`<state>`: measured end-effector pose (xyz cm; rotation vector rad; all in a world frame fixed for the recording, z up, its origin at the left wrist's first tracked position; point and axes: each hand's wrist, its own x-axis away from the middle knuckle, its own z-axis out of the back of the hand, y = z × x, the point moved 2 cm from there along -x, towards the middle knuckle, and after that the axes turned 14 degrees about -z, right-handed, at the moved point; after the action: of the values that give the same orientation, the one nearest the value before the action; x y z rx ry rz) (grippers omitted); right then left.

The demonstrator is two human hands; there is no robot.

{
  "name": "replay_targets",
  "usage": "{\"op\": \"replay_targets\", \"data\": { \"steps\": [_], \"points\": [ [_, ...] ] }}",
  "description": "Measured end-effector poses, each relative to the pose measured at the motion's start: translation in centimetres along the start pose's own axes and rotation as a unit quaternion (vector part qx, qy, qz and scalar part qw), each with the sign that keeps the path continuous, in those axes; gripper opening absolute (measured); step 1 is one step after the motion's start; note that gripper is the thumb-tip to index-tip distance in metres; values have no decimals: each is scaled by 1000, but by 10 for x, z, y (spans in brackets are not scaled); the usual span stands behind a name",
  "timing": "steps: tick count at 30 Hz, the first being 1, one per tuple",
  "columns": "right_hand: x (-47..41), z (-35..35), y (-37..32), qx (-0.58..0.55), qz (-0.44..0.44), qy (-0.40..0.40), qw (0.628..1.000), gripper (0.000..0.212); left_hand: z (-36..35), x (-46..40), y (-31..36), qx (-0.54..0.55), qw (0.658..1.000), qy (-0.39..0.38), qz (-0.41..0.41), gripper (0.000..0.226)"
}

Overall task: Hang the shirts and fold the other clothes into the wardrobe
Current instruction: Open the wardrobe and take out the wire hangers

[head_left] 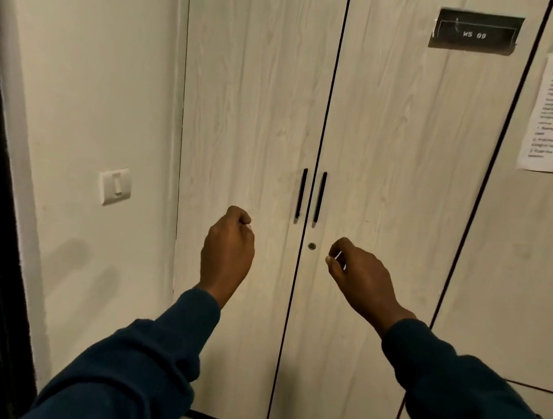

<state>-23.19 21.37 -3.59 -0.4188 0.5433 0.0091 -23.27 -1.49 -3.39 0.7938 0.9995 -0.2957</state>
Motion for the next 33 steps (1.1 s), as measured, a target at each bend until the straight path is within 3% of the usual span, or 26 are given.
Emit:
{"op": "replay_targets", "data": {
  "steps": [6, 14, 22, 27, 33],
  "points": [
    [-98, -57, 36, -19, 41, -24, 999, 16, -93, -49, -53, -36, 998, 32, 39, 9],
    [-218, -125, 86, -93, 55, -52, 993, 11, -242, -82, -91, -54, 997, -12, 55, 8],
    [-296, -163, 88, -151, 71, -56, 984, 8, -312, -154, -119, -33, 999, -8, 13, 18],
    [-342, -180, 80, -164, 80, -38, 983, 6, -350, -208, -153, 45, 993, -54, 91, 28],
    [-373, -202, 73, -187, 71, -30, 979, 10, -376, -222, -169, 181, 979, -39, 90, 22]
  ]
}}
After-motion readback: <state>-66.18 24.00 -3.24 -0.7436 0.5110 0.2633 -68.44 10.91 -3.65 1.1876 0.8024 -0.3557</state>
